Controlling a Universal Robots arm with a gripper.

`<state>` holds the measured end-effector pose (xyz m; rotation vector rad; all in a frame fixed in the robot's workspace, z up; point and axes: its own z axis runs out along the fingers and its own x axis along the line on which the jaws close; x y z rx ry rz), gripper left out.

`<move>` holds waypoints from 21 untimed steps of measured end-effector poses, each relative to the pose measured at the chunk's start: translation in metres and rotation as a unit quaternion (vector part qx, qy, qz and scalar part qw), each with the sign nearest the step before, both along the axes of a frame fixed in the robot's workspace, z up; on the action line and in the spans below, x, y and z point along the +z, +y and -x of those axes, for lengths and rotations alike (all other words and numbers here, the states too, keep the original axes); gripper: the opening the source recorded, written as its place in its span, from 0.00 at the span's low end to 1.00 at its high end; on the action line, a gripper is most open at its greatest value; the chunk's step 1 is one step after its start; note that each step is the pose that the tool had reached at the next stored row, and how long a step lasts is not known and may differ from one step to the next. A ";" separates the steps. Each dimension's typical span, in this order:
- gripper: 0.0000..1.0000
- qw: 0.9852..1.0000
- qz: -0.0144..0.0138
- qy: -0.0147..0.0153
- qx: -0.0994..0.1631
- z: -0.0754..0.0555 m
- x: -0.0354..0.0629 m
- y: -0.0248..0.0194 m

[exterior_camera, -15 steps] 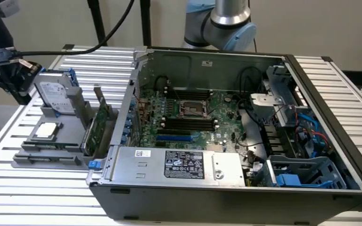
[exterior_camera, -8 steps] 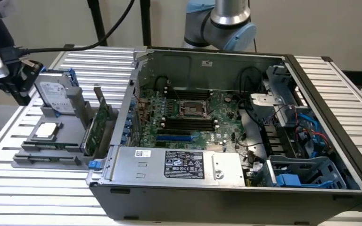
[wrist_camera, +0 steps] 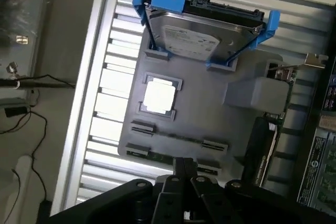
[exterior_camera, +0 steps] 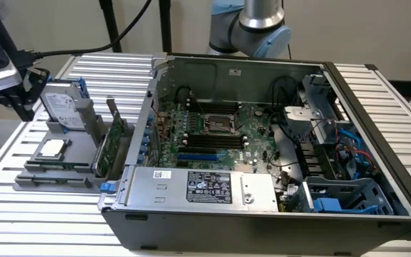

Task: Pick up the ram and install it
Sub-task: 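Pick up the ram and move it above insertion slot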

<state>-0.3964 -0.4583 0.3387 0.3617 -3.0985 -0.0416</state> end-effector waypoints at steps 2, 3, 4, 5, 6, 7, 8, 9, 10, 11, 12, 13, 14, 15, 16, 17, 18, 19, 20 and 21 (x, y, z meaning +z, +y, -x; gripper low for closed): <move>0.00 1.000 0.000 0.000 0.018 0.000 -0.0005 0.0000; 0.00 1.000 0.000 0.000 0.027 0.000 -0.0008 0.0000; 0.00 0.999 0.000 0.000 0.036 0.000 -0.0011 0.0000; 0.00 0.999 0.000 0.000 0.045 0.000 -0.0014 0.0000; 0.00 0.999 0.000 0.000 0.055 0.000 -0.0017 0.0000; 0.00 0.998 0.000 0.000 0.064 0.000 -0.0020 0.0000; 0.00 0.997 0.000 0.000 0.073 0.000 -0.0023 0.0000; 0.00 0.997 0.000 0.000 0.082 0.000 -0.0026 0.0000; 0.00 0.996 0.000 0.000 0.091 0.000 -0.0029 0.0000; 0.00 0.995 0.000 0.000 0.100 0.000 -0.0032 0.0000; 0.00 0.994 0.000 0.000 0.109 0.000 -0.0035 0.0000; 0.00 0.993 0.000 0.000 0.118 0.000 -0.0038 0.0000; 0.00 0.992 0.000 0.000 0.127 0.000 -0.0042 0.0000; 0.00 0.991 0.000 0.000 0.136 0.000 -0.0045 0.0000; 0.00 0.989 0.000 0.000 0.145 0.000 -0.0048 0.0000; 0.00 0.988 0.000 0.000 0.154 0.000 -0.0051 0.0000; 0.00 0.987 0.000 0.000 0.163 0.000 -0.0054 0.0000; 0.00 0.985 0.000 0.000 0.172 0.000 -0.0058 0.0000; 0.00 0.984 0.000 0.000 0.181 0.000 -0.0060 0.0000; 0.00 0.982 0.000 0.000 0.190 0.000 -0.0064 0.0000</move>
